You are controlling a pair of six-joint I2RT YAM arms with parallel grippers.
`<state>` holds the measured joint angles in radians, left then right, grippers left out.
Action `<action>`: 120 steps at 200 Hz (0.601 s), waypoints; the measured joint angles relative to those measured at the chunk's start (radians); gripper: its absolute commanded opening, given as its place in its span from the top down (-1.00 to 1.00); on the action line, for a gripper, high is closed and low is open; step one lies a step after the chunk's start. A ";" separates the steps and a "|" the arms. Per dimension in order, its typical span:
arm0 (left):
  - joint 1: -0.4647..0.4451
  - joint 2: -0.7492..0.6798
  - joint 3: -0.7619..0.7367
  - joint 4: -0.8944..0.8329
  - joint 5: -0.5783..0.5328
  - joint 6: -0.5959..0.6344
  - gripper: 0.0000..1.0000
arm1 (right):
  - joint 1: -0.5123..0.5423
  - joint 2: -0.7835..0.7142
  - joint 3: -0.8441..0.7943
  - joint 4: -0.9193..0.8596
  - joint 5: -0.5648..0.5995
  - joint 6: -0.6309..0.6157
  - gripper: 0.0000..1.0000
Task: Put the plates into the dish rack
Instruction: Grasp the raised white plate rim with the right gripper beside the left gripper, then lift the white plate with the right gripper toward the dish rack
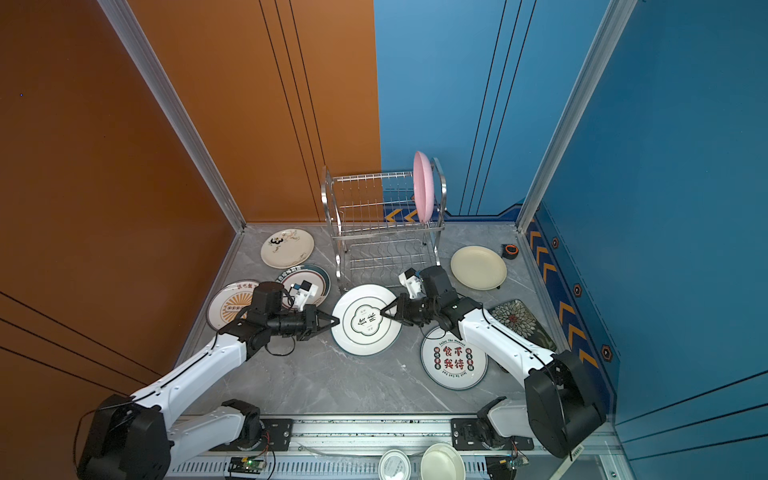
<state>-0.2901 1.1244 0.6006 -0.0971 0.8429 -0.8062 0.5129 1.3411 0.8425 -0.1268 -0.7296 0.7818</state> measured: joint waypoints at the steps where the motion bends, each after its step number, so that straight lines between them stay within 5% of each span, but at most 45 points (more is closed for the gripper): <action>1: 0.000 0.001 0.000 -0.001 0.000 -0.002 1.00 | 0.000 0.000 0.000 0.001 -0.001 0.002 0.98; 48: 0.003 0.008 0.001 0.009 0.007 -0.014 0.87 | -0.009 0.001 -0.001 0.013 -0.011 0.008 1.00; 89: 0.002 0.014 0.014 0.020 0.007 -0.009 -0.23 | 0.003 0.000 0.013 -0.029 0.027 -0.003 1.00; 120: 0.022 0.011 0.046 -0.002 0.006 0.021 -0.52 | 0.003 -0.026 0.060 -0.151 0.106 -0.038 1.00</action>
<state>-0.2680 1.1351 0.6468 -0.0990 0.8494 -0.7849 0.5159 1.3148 0.9028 -0.2783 -0.6239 0.7437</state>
